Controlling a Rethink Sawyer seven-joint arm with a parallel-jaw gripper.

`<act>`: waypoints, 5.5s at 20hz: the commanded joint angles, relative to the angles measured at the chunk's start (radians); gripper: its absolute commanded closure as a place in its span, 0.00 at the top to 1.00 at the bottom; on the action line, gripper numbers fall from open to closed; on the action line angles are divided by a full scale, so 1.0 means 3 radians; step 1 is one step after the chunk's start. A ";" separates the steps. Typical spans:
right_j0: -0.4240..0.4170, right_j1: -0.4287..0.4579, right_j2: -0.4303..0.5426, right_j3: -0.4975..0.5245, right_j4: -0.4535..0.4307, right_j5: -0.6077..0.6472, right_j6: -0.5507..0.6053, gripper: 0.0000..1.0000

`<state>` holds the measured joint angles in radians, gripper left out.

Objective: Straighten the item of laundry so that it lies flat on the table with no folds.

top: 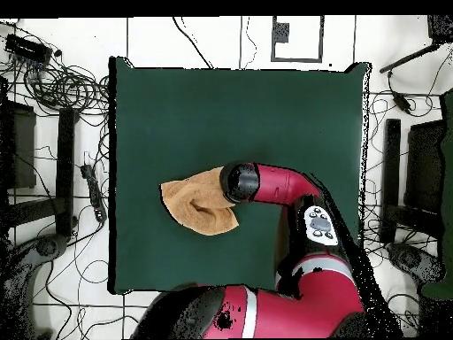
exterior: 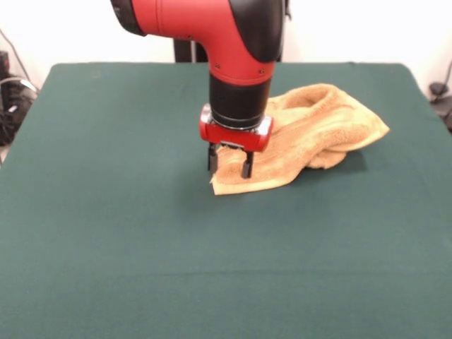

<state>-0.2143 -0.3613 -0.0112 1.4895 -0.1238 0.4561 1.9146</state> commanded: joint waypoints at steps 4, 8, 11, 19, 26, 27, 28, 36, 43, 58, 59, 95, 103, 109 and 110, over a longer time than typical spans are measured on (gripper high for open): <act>0.0141 0.0976 0.0357 -0.0290 0.0029 -0.0513 0.0398 1.00; 0.0153 0.0977 0.0336 -0.0322 0.0025 -0.0467 0.0414 1.00; 0.0173 0.0957 0.0312 -0.0350 0.0015 -0.0370 0.0410 1.00; 0.0253 0.0904 0.0274 -0.0383 0.0057 -0.0351 0.0521 1.00; 0.0279 0.0922 0.0265 -0.0379 0.0096 -0.0379 0.0572 1.00; 0.0276 0.0918 0.0268 -0.0373 0.0100 -0.0369 0.0563 1.00; 0.0275 0.0917 0.0265 -0.0376 0.0103 -0.0359 0.0559 1.00; 0.0327 0.0633 0.0241 -0.0148 0.0193 -0.0439 0.0722 1.00; 0.0632 0.0251 0.0097 0.0087 0.0312 -0.0464 0.1026 1.00; 0.0690 0.0503 0.0207 0.0121 0.0746 -0.0997 0.0914 1.00; 0.0683 0.0526 0.0229 0.0109 0.0758 -0.1031 0.0888 1.00; 0.1849 0.0826 -0.0331 0.0176 0.3367 -0.0856 0.2265 1.00; 0.2105 0.0715 -0.0393 0.0313 0.3726 -0.0705 0.2729 1.00; 0.1659 0.0695 -0.0140 0.0375 0.3169 -0.1020 0.1875 1.00; 0.1768 0.0767 -0.0379 0.0267 0.3084 -0.0892 0.1812 1.00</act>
<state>0.3336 -0.2264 -0.2060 1.4816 0.8449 0.0738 2.3925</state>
